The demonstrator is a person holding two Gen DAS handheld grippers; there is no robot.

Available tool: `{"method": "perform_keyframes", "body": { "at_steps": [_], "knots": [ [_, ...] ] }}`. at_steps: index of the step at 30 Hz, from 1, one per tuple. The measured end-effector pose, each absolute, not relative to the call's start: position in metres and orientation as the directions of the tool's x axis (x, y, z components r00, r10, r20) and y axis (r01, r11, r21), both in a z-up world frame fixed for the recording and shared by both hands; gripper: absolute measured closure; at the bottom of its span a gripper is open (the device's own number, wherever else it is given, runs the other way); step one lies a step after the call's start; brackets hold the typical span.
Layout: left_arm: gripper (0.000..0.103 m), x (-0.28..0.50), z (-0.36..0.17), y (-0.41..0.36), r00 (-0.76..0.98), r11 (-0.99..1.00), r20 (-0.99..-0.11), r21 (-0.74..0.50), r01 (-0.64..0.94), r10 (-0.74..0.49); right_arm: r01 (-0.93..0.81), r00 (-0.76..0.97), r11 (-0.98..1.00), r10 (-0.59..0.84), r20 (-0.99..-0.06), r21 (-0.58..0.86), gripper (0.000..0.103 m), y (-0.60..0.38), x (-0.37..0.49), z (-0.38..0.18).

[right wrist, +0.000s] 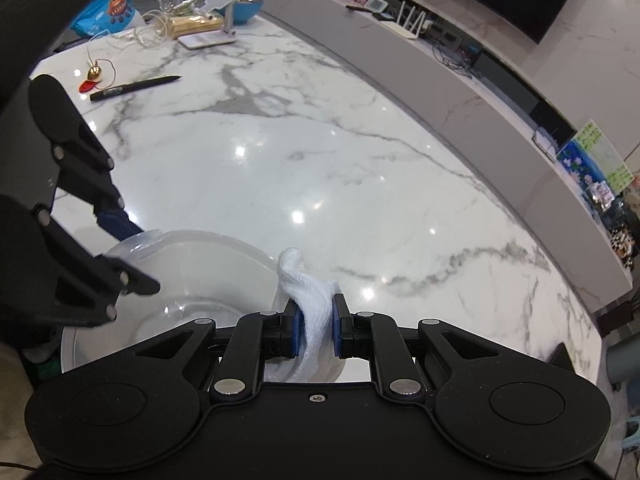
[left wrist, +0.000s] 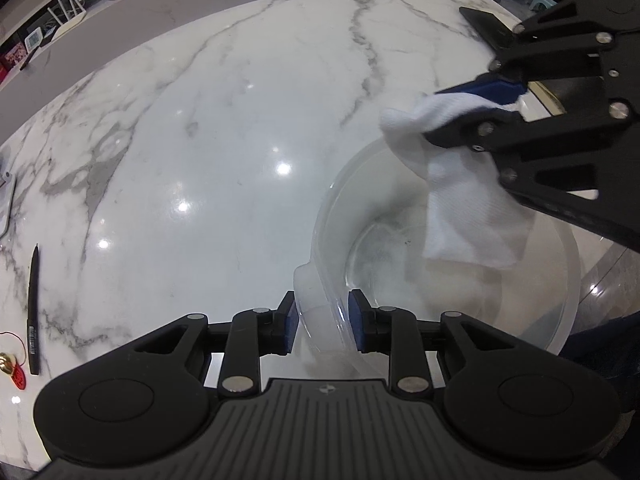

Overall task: Clean bowl
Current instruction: 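Rub the cloth along the inner wall below the rim with the right gripper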

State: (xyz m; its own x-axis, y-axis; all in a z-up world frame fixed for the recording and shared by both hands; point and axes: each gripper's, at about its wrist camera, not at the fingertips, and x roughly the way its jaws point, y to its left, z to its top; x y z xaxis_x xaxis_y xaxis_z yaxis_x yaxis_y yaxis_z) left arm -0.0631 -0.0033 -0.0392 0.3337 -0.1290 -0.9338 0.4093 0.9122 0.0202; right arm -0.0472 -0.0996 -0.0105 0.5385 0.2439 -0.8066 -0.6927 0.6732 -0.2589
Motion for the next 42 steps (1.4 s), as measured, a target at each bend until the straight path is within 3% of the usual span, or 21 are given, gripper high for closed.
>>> {"method": "perform_keyframes", "body": {
  "at_steps": [12,42],
  "knots": [
    [0.069,-0.069,-0.041,-0.009,0.293,0.906,-0.935,-0.06,0.419,-0.198,-0.717,0.515,0.668,0.312,-0.798,-0.201,0.091,-0.09,-0.039,-0.011],
    [0.078,-0.069,-0.047,-0.016,0.333,0.919,-0.928,-0.026,0.393,-0.168,-0.664,0.52,0.716,0.234,-0.821,-0.217,0.091,-0.133,-0.06,-0.005]
  ]
}}
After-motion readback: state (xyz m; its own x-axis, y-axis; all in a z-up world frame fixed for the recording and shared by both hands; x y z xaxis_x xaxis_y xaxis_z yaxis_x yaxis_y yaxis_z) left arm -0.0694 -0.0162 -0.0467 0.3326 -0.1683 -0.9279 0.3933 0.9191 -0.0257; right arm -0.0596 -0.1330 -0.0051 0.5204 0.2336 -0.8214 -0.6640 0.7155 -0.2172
